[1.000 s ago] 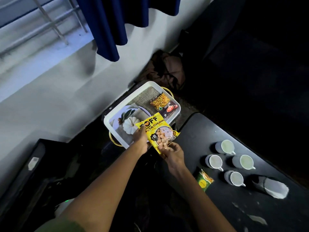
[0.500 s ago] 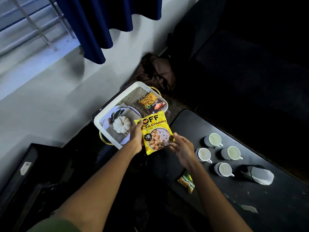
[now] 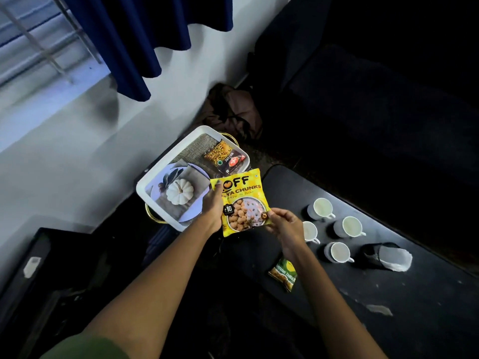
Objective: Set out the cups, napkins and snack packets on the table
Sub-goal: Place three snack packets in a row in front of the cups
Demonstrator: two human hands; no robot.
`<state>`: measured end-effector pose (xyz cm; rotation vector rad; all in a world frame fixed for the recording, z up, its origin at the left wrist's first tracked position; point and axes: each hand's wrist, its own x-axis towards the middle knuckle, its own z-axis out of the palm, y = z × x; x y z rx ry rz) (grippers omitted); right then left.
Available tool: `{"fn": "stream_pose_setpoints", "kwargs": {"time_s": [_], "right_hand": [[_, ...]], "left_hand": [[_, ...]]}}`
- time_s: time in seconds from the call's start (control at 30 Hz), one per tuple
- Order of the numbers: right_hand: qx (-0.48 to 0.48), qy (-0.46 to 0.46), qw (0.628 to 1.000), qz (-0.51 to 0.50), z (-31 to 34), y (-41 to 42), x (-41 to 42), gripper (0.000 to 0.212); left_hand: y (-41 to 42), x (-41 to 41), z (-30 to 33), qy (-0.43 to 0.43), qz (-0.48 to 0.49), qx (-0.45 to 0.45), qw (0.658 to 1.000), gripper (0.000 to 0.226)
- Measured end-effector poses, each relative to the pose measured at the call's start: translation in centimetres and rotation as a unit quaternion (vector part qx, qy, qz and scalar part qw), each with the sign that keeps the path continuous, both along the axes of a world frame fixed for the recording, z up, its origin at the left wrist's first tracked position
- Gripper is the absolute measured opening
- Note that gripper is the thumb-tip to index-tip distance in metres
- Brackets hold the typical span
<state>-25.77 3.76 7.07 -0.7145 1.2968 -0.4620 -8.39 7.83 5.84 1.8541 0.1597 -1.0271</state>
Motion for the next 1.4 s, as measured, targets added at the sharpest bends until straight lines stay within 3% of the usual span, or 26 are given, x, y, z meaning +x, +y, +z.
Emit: {"fn": "stream_pose_setpoints", "kwargs": {"time_s": [0.13,0.23,0.37,0.53,0.67,0.83,1.03,1.13,1.2,1.3,1.4], "right_hand": [[0.017,-0.047,0.996,0.072,0.0,-0.5,-1.6,0.029],[0.008,-0.026,0.995,0.094,-0.3,-0.5,-2.3,0.042],[0.021,0.011,1.000,0.004,-1.3,-0.1,-4.5,0.034],[0.065,0.014,0.991,-0.115,-3.0,1.0,-9.4,0.029],[0.073,0.088,0.975,-0.191,-4.7,2.5,-14.3,0.024],[0.097,0.179,0.952,-0.228,-8.1,4.6,-20.5,0.032],[0.121,0.239,0.941,-0.204,-12.8,6.2,-23.8,0.033],[0.120,0.251,0.950,-0.140,-14.7,6.1,-23.9,0.033],[0.131,0.274,0.949,-0.089,-15.6,6.0,-23.5,0.044],[0.095,0.424,0.901,-0.006,-15.8,5.7,-22.9,0.074],[-0.043,0.498,0.858,0.118,-15.9,6.3,-22.8,0.069]], "left_hand": [[-0.1,-1.3,0.2,0.042,-0.066,-0.015,0.997,0.046],[-0.4,-3.5,0.9,0.123,-0.114,-0.022,0.986,0.046],[-0.7,-5.9,0.7,0.181,-0.176,-0.043,0.967,0.047],[-0.5,-9.5,-0.7,0.163,-0.307,0.005,0.938,0.050],[0.3,-12.5,-3.0,0.095,-0.412,0.078,0.903,0.052],[1.8,-16.5,-7.1,-0.049,-0.548,0.145,0.822,0.037],[2.5,-20.1,-10.5,-0.172,-0.699,0.156,0.676,0.059],[2.3,-21.4,-12.0,-0.224,-0.762,0.140,0.592,0.069],[2.4,-22.0,-12.9,-0.236,-0.794,0.139,0.542,0.073],[2.4,-23.0,-14.0,-0.255,-0.822,0.148,0.487,0.079],[2.6,-23.7,-14.7,-0.287,-0.829,0.161,0.452,0.086]]}}
